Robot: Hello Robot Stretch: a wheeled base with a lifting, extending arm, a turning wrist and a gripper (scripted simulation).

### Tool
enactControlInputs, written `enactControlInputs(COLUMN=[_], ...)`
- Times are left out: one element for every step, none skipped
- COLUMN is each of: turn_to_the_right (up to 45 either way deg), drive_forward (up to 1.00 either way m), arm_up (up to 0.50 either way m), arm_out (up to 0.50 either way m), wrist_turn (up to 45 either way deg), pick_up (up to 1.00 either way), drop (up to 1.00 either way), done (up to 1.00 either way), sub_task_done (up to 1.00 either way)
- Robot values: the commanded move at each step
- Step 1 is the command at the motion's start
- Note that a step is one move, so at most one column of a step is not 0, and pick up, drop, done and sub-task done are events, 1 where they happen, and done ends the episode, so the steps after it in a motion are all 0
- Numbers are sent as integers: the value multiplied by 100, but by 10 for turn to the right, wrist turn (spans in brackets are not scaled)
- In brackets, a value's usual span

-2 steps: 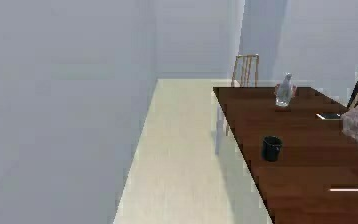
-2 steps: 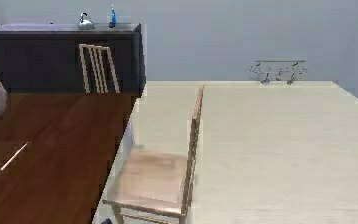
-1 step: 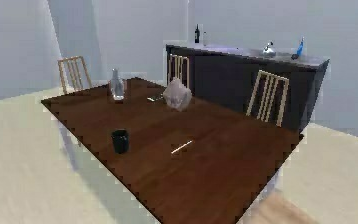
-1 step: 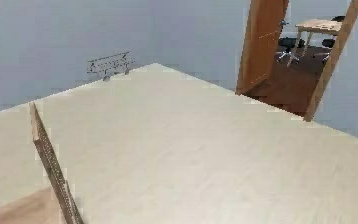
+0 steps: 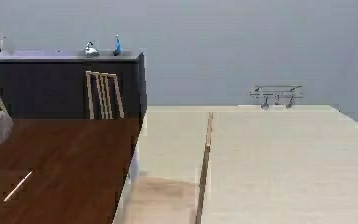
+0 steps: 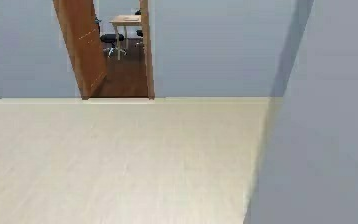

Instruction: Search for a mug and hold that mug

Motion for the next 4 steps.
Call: enactControlInputs(turn_to_the_right=[450, 390, 0, 450], drive_forward=[0, 0, 30, 0], arm_up=[0, 0, 0, 0], arm_out=[0, 0, 0, 0], wrist_turn=[0, 0, 0, 0], pick_up=[0, 0, 0, 0], drop=[0, 0, 0, 0], done=[0, 0, 0, 0], sub_task_done=[0, 0, 0, 0])
